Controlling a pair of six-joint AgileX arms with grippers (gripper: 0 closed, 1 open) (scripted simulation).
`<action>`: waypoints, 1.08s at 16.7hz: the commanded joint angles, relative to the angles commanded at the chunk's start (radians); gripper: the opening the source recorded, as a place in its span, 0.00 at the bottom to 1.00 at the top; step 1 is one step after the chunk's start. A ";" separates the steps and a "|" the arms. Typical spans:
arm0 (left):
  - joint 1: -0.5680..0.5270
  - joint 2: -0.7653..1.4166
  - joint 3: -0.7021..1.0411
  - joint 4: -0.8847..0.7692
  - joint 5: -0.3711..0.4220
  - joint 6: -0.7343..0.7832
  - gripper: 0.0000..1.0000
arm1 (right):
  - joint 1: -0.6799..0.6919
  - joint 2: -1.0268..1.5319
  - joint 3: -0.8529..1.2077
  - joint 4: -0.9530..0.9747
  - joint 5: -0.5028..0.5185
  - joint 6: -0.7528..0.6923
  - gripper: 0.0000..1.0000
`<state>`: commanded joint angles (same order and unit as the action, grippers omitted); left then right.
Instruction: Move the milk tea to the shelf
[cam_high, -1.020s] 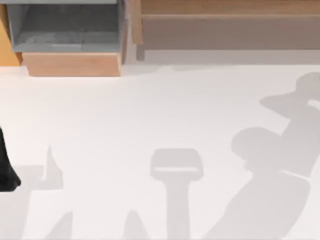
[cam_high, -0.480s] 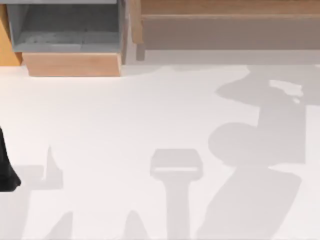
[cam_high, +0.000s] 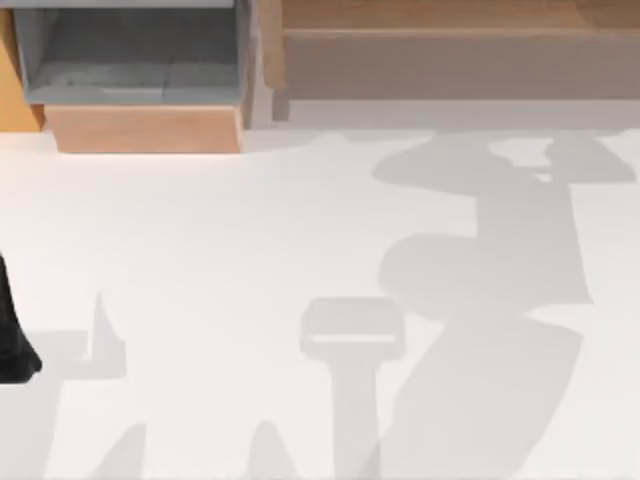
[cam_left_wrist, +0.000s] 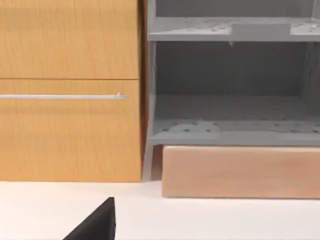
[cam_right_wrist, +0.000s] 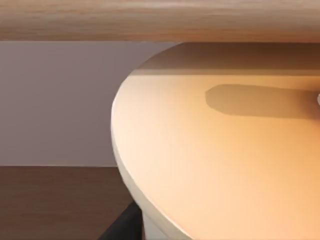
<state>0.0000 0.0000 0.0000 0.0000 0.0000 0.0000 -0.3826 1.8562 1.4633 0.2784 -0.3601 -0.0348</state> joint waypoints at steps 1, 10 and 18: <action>0.000 0.000 0.000 0.000 0.000 0.000 1.00 | 0.000 0.000 0.000 0.000 0.000 0.000 0.00; 0.000 0.000 0.000 0.000 0.000 0.000 1.00 | -0.039 -0.007 -0.104 0.112 -0.061 -0.154 0.00; 0.000 0.000 0.000 0.000 0.000 0.000 1.00 | -0.030 0.085 -0.040 0.168 -0.121 -0.115 0.00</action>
<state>0.0000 0.0000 0.0000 0.0000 0.0000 0.0000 -0.4122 1.9415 1.4237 0.4462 -0.4809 -0.1501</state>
